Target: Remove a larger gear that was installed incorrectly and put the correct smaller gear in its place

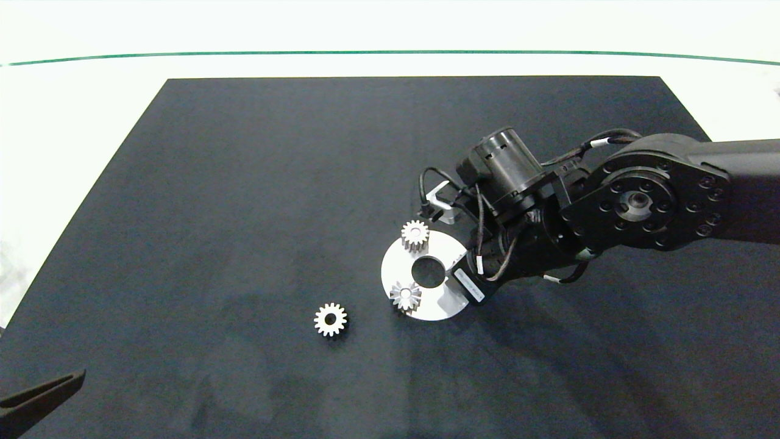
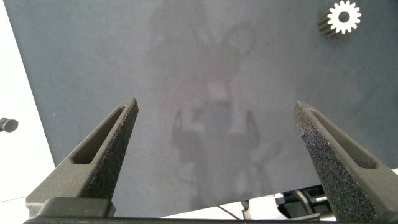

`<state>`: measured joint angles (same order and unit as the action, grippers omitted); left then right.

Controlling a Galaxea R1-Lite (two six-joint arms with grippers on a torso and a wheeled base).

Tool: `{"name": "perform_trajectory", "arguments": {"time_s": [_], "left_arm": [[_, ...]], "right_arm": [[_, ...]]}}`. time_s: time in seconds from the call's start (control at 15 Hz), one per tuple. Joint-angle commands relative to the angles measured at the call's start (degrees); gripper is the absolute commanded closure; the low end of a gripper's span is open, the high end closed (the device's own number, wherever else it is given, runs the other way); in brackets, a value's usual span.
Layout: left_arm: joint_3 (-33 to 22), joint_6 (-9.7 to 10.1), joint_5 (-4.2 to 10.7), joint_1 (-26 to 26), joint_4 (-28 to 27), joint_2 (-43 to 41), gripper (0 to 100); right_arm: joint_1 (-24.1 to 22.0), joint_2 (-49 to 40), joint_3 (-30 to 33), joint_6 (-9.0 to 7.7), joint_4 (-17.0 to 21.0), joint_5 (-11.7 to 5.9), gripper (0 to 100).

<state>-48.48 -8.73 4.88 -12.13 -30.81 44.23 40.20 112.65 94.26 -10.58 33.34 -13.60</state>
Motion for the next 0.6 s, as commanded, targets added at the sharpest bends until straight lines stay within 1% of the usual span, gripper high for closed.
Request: {"name": "perform_trajectory", "arguments": {"time_s": [0.07,0.33,0.6], "left_arm": [[0.2,-0.06,0.05,0.0,-0.1,0.0,0],[0.3,-0.15,0.05,0.1,-0.1,-0.1,0],[0.6,-0.15,0.13,0.1,-0.1,-0.1,0]], "right_arm": [[0.0,-0.2,0.0,0.39,0.4,0.16,72],[0.0,-0.6,0.0,1.0,0.3,0.68,72],[0.0,-1.7,0.1,1.0,0.3,1.04,72]]}}
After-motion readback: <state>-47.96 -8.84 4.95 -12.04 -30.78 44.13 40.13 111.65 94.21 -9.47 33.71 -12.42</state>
